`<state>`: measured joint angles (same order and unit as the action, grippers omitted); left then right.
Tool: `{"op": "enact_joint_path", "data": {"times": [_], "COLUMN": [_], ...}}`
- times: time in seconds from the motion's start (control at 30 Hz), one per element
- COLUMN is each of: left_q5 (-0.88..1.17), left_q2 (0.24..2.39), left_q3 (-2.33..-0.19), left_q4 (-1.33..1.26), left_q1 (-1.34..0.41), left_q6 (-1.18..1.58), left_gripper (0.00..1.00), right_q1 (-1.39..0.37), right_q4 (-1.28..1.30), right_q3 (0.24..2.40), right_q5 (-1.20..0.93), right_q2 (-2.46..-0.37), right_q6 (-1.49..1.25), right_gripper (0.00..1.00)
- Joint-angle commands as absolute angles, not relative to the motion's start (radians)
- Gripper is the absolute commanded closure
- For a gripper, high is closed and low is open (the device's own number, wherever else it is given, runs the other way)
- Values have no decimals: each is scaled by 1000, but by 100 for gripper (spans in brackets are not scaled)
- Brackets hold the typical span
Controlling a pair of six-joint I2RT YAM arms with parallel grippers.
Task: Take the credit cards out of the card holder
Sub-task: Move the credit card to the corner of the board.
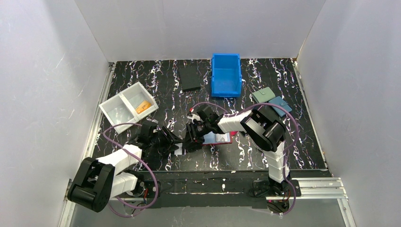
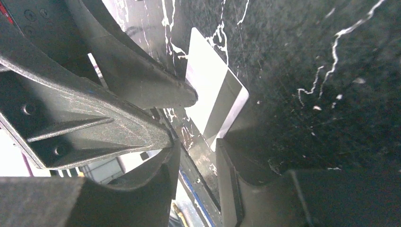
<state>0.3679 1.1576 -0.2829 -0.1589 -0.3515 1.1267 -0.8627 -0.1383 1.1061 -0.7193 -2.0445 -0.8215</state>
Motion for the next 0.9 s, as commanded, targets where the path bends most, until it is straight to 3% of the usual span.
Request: {"op": "enact_joint_path", "data": {"times": [0.0,0.2,0.47,0.87], "left_q5": [336,318,222,482], "left_q2": [1207,1190,1063,1267], "left_q3": [-232,-249,-421,-435], "left_q4": [-55,-13,277,128], "left_q1": [-362,-360,-343,-329], "left_q6": [1100,1053,797,681], "left_gripper": [52,52,50,50], "right_q1": [-886,-871,-860,-859], "right_q4": [-228,-210,-110,-78], "right_q3": [1081,1083,1089,1104], "right_q5": [-708,-681,-575,-546], "right_q2": [-2064,-2050,-2028,-2046], "right_q6": [-868,-836,-734,-697], "right_gripper": [57,59,59,59]}}
